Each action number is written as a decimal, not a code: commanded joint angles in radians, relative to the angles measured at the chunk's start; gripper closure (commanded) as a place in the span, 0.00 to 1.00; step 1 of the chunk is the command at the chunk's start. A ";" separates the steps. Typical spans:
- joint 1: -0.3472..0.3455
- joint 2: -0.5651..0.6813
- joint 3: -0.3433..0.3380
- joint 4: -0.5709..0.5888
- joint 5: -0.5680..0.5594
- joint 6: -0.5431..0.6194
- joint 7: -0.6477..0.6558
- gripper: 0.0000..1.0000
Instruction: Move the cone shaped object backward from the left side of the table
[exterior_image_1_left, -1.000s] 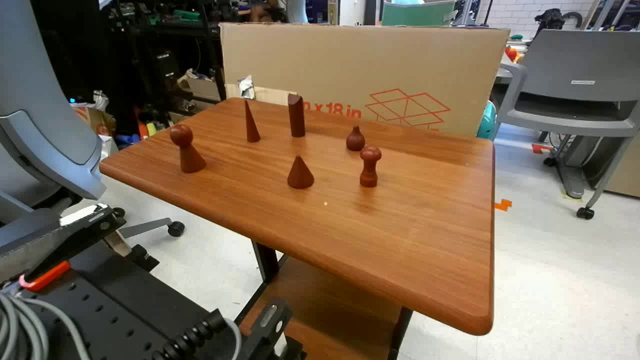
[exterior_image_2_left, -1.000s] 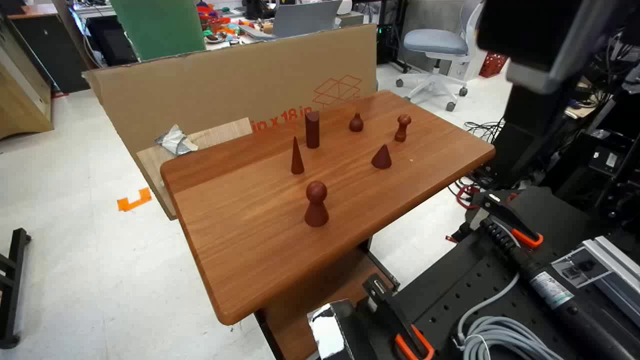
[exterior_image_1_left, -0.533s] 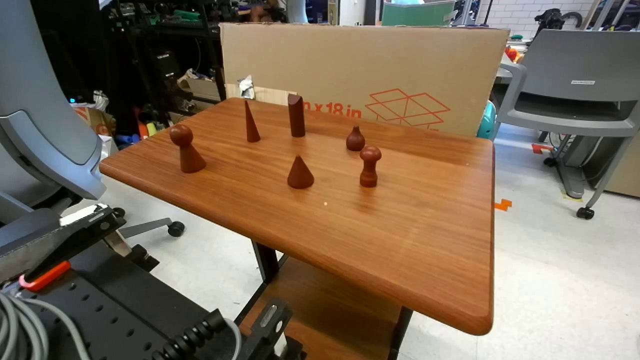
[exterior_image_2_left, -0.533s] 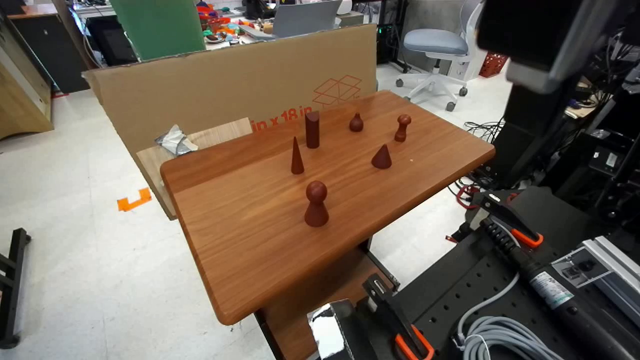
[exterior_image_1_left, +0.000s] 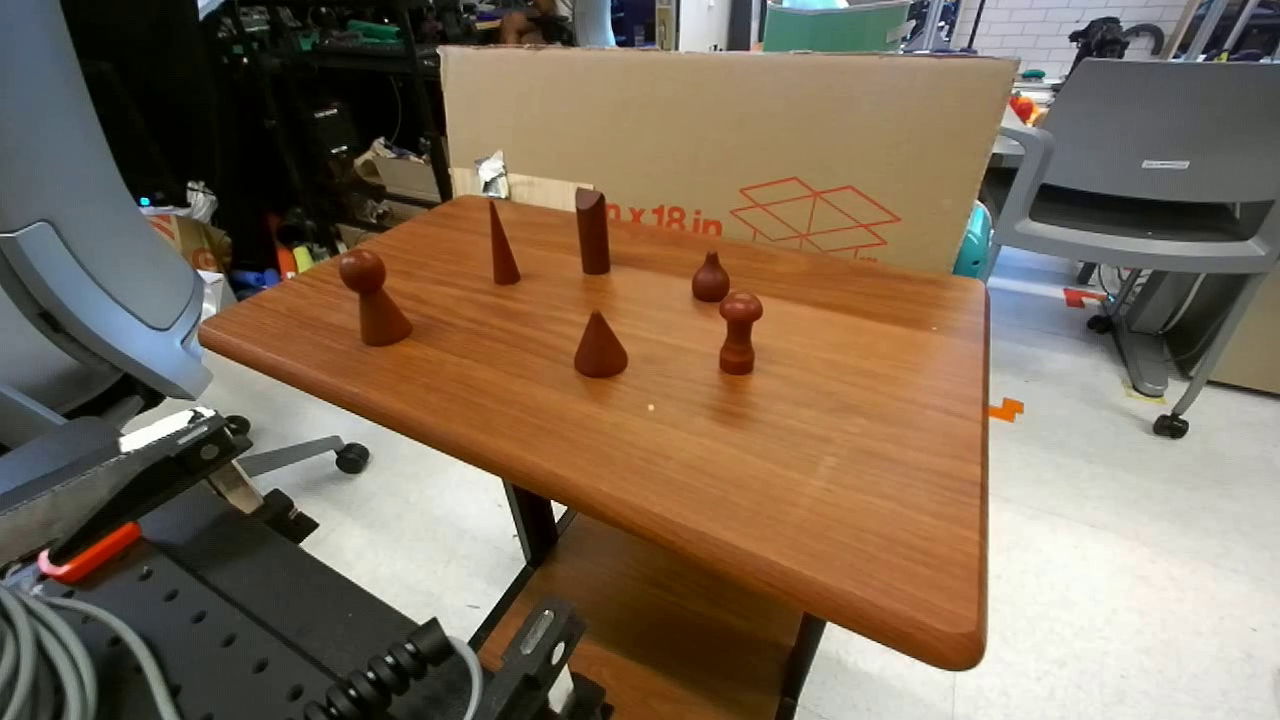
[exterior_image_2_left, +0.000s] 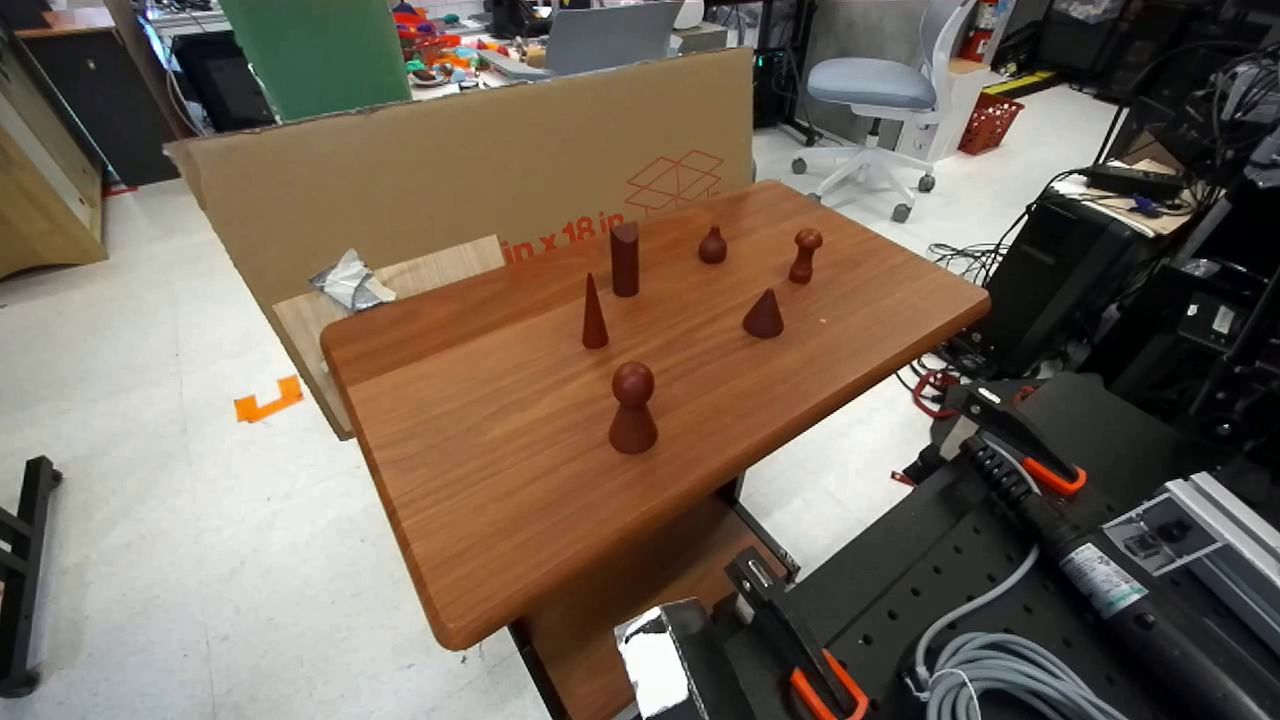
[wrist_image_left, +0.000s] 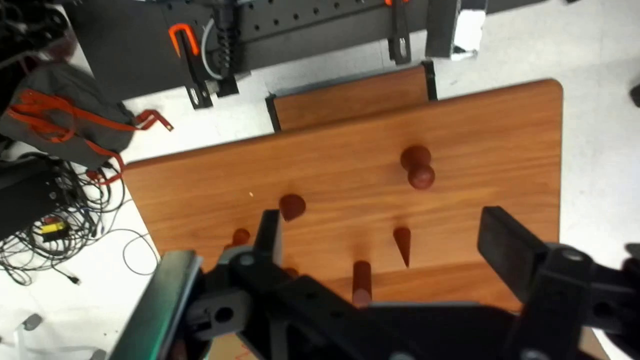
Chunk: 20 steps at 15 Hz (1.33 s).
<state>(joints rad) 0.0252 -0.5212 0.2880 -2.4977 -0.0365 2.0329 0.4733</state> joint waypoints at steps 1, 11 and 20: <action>-0.013 0.177 -0.008 0.136 -0.043 0.113 0.004 0.00; 0.031 0.615 -0.083 0.399 -0.116 0.311 -0.032 0.00; 0.108 0.838 -0.180 0.524 -0.134 0.293 -0.024 0.00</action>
<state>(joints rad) 0.0964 0.2498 0.1570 -2.0375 -0.1627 2.3358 0.4507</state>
